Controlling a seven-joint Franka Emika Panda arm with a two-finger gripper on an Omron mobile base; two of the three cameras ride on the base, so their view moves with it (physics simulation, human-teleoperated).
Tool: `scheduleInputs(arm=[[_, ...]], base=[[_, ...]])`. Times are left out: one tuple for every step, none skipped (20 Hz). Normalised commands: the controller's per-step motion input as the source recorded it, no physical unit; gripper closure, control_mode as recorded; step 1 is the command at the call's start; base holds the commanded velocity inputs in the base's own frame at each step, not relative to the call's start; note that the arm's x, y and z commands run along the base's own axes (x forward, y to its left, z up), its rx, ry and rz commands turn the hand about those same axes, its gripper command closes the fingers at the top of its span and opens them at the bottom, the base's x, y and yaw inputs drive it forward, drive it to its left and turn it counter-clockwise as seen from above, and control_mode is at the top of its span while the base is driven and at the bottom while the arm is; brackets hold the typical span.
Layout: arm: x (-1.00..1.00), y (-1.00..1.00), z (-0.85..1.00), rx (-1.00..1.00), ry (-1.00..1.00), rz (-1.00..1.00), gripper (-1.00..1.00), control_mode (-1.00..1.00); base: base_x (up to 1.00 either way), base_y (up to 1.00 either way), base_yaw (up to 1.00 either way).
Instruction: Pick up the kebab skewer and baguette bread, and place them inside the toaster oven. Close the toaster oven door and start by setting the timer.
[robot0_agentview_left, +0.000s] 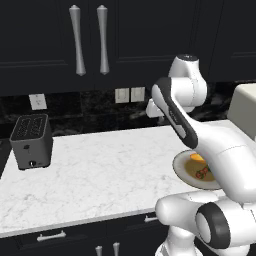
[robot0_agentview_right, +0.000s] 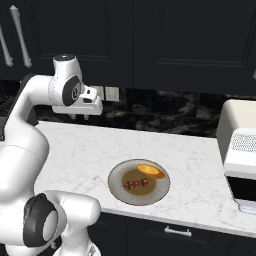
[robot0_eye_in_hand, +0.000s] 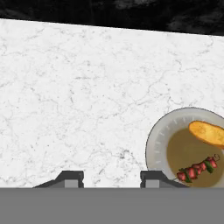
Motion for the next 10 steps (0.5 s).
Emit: scheduleInputs(arm=[[-0.02,0.00,0.00,0.00,0.00,0.00,-1.00,-1.00],[-0.11,0.00,0.00,0.00,0.00,0.00,-1.00,-1.00],[-0.24,0.00,0.00,0.00,0.00,0.00,-1.00,-1.00],[-0.55,0.00,0.00,0.00,0.00,0.00,-1.00,-1.00],[-0.96,0.00,0.00,0.00,0.00,-0.01,-1.00,-1.00],[-1.00,0.00,0.00,0.00,0.00,-0.03,-1.00,-1.00],[-1.00,0.00,0.00,0.00,0.00,-0.05,-1.00,-1.00],[-1.00,0.00,0.00,0.00,0.00,-0.08,-1.00,-1.00],[-1.00,0.00,0.00,0.00,0.00,-0.08,-1.00,-1.00],[-1.00,0.00,-0.01,0.00,0.00,-0.04,-1.00,-1.00]], base=[[0.00,0.00,0.00],[0.00,0.00,0.00],[0.00,0.00,0.00],[0.00,0.00,0.00],[0.00,0.00,0.00],[0.00,0.00,0.00],[0.00,0.00,0.00],[0.00,0.00,0.00],[0.00,0.00,0.00],[0.00,0.00,0.00]])
